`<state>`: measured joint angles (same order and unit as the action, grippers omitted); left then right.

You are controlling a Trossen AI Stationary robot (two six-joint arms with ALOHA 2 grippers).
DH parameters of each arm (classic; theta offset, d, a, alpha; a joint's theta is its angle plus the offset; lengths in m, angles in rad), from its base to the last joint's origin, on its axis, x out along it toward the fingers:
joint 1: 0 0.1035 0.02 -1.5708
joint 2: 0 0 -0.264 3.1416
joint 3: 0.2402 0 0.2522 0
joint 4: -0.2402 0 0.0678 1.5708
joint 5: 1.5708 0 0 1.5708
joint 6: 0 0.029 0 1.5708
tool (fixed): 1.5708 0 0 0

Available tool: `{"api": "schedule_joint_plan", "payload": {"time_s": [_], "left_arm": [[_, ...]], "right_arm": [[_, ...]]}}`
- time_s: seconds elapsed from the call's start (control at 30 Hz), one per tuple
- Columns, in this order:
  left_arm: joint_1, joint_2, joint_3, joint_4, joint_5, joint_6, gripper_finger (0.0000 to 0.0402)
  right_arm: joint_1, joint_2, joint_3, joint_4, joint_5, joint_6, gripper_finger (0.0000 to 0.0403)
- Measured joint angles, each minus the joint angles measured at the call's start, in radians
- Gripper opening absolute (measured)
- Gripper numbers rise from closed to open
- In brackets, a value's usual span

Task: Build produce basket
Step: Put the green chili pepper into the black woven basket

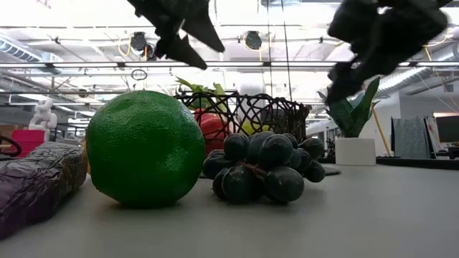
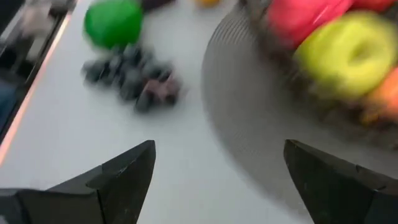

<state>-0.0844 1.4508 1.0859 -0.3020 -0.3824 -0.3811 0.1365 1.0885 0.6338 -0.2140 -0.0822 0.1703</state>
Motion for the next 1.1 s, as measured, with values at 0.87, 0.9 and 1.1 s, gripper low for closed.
{"api": "schedule_joint_plan", "payload": {"time_s": [0.87,0.9,1.1], "left_arm": [[-0.055,-0.025,0.0,0.006,-0.012,-0.065,0.0309],[-0.063,-0.025,0.0,0.006,-0.012,-0.074,0.031],[-0.116,-0.025,0.0,0.01,-0.015,-0.129,0.031]], "right_arm": [[0.646,0.076,0.0,0.011,0.187,0.527,0.0314],[0.657,0.094,0.0,0.025,0.186,0.534,0.0313],[0.688,0.207,0.0,0.119,0.183,0.557,0.0305]]}}
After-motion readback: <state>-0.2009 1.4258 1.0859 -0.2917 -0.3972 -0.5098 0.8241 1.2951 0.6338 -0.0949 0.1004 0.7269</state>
